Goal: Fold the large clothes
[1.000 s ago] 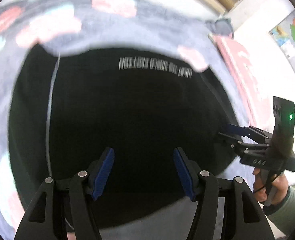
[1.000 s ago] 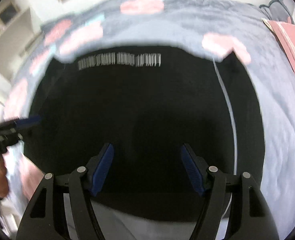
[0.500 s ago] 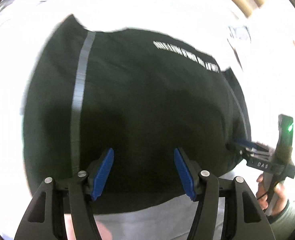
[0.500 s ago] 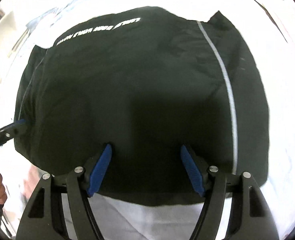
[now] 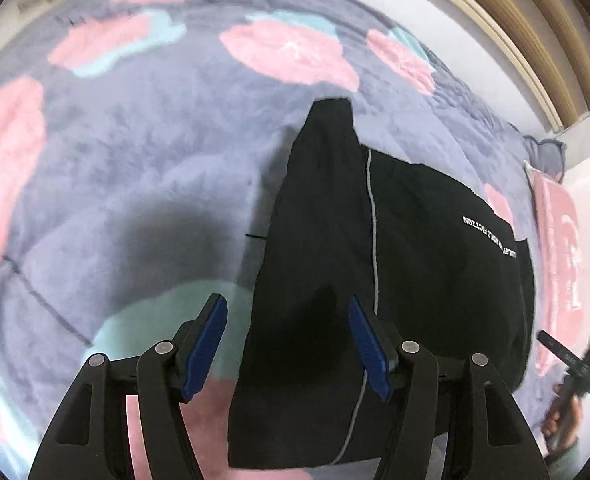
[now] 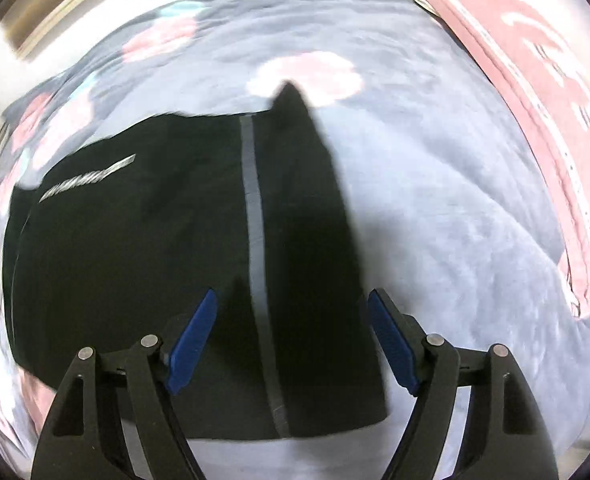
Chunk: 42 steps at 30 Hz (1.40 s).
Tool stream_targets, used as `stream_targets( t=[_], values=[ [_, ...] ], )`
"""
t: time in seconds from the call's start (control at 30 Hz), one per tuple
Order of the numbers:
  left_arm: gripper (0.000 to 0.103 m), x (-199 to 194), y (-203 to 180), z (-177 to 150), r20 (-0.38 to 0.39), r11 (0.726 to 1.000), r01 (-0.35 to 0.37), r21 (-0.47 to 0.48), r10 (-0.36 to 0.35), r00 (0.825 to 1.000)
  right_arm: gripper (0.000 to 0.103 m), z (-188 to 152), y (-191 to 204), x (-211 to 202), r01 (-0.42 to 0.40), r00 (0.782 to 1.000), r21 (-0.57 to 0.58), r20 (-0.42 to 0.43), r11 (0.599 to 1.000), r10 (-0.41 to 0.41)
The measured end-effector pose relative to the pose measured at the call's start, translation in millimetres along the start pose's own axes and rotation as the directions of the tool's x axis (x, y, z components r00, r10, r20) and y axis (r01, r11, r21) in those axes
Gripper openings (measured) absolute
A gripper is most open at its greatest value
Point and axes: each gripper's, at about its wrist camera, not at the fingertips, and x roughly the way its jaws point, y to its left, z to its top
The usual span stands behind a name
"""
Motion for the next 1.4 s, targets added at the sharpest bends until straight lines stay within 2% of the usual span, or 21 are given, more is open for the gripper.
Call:
stream_targets(
  t=[0.13, 0.23, 0.33, 0.47, 0.5, 0.53, 0.57, 0.7, 0.73, 0.8, 0.83, 0.87, 0.9, 1.0, 1.07, 1.13, 1.2, 1.23, 1.3, 1.37, 1.4],
  values=[
    [0.064, 28, 3, 12, -0.031, 1.000, 0.003, 0.005, -0.003, 1.000, 0.080, 16, -38, 21, -0.056, 0.997, 0.066, -0.054, 0.996, 0.059],
    [0.064, 46, 3, 16, -0.075, 0.997, 0.076, -0.009, -0.077, 0.994, 0.080, 25, -50, 35, -0.126, 0.988, 0.073, -0.082, 0.989, 0.132],
    [0.064, 60, 9, 17, -0.123, 0.986, 0.164, -0.038, -0.167, 0.978, 0.080, 33, -56, 50, -0.238, 0.962, 0.073, -0.117, 0.968, 0.246],
    [0.065, 83, 12, 14, -0.188, 0.967, 0.246, -0.068, -0.255, 0.949, 0.081, 36, -57, 76, -0.294, 0.938, 0.056, -0.177, 0.954, 0.299],
    [0.065, 89, 11, 12, -0.207, 0.960, 0.270, -0.077, -0.280, 0.937, 0.086, 37, -59, 82, -0.309, 0.930, 0.069, -0.185, 0.948, 0.317],
    [0.066, 94, 10, 11, -0.221, 0.957, 0.280, -0.080, -0.291, 0.931, 0.093, 38, -63, 90, -0.335, 0.918, 0.098, -0.192, 0.937, 0.348],
    [0.068, 97, 10, 10, -0.228, 0.957, 0.279, -0.078, -0.290, 0.929, 0.094, 39, -66, 98, -0.357, 0.905, 0.125, -0.199, 0.926, 0.376],
    [0.075, 114, 16, 8, -0.256, 0.940, 0.316, -0.131, -0.340, 0.905, 0.094, 35, -60, 136, -0.492, 0.802, 0.190, -0.280, 0.850, 0.527],
    [0.076, 117, 18, 8, -0.256, 0.932, 0.328, -0.151, -0.358, 0.898, 0.095, 34, -57, 140, -0.508, 0.791, 0.187, -0.286, 0.841, 0.541],
    [0.075, 121, 20, 5, -0.254, 0.917, 0.354, -0.183, -0.392, 0.884, 0.095, 36, -50, 144, -0.520, 0.787, 0.176, -0.281, 0.836, 0.549],
    [0.072, 120, 20, 4, -0.253, 0.914, 0.362, -0.184, -0.400, 0.881, 0.092, 33, -51, 141, -0.525, 0.786, 0.172, -0.279, 0.834, 0.552],
    [0.056, 117, 18, 3, -0.246, 0.902, 0.390, -0.186, -0.427, 0.870, 0.086, 35, -47, 140, -0.548, 0.773, 0.162, -0.278, 0.821, 0.571],
    [0.055, 112, 17, 2, -0.241, 0.887, 0.421, -0.190, -0.458, 0.856, 0.076, 29, -54, 126, -0.569, 0.759, 0.156, -0.280, 0.808, 0.588],
    [0.053, 100, 15, -2, -0.235, 0.870, 0.465, -0.166, -0.493, 0.838, 0.070, 28, -50, 111, -0.563, 0.775, 0.075, -0.299, 0.823, 0.557],
    [0.053, 106, 15, -3, -0.248, 0.877, 0.448, -0.171, -0.479, 0.842, 0.071, 27, -46, 114, -0.559, 0.773, 0.077, -0.312, 0.826, 0.552],
    [0.063, 117, 16, -5, -0.253, 0.878, 0.435, -0.199, -0.475, 0.843, 0.077, 29, -45, 121, -0.559, 0.767, 0.093, -0.318, 0.824, 0.557],
    [0.070, 132, 15, -10, -0.257, 0.863, 0.441, -0.247, -0.497, 0.829, 0.082, 32, -44, 127, -0.566, 0.755, 0.131, -0.314, 0.814, 0.576],
    [0.072, 136, 14, -13, -0.249, 0.857, 0.445, -0.260, -0.504, 0.827, 0.083, 32, -42, 128, -0.564, 0.757, 0.138, -0.308, 0.814, 0.576],
    [0.067, 131, 12, -19, -0.224, 0.854, 0.449, -0.264, -0.507, 0.833, 0.082, 31, -41, 124, -0.552, 0.771, 0.135, -0.294, 0.823, 0.565],
    [0.048, 116, 3, -25, -0.196, 0.863, 0.458, -0.214, -0.497, 0.845, 0.074, 29, -39, 111, -0.543, 0.790, 0.107, -0.274, 0.833, 0.549],
    [0.045, 109, 0, -27, -0.187, 0.863, 0.463, -0.200, -0.498, 0.847, 0.065, 28, -36, 104, -0.537, 0.800, 0.089, -0.263, 0.839, 0.540]
  ],
)
